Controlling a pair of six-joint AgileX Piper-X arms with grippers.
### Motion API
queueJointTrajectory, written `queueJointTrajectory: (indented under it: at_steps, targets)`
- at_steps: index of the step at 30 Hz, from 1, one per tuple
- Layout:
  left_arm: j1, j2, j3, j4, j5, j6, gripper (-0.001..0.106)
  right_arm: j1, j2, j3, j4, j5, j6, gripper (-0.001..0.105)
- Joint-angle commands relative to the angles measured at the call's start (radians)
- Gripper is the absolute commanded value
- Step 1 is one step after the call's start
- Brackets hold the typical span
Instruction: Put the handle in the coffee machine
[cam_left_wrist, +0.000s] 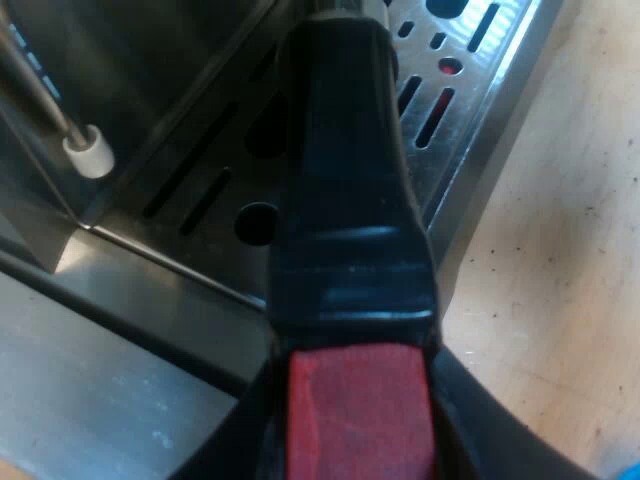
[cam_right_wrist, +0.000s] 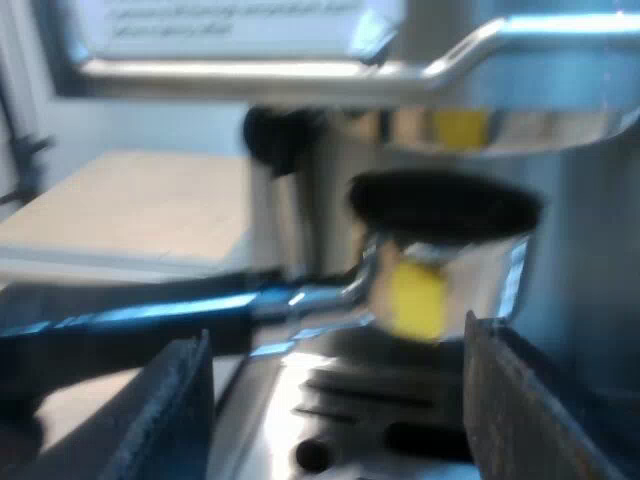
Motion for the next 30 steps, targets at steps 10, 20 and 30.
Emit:
queueJointTrajectory:
  at_steps: [10, 20, 30]
  targets:
    - [-0.050, -0.010, -0.015, -0.046, 0.050, -0.009, 0.000, -0.003, 0.002, 0.002, -0.037, 0.087, -0.046, 0.056]
    - [-0.050, 0.012, -0.015, -0.097, 0.037, -0.110, 0.000, -0.003, 0.002, 0.002, -0.037, 0.087, -0.046, 0.056]
    - [-0.050, 0.012, -0.044, -0.108, 0.043, -0.119, 0.000, -0.003, 0.002, 0.002, -0.037, 0.083, -0.046, 0.056]
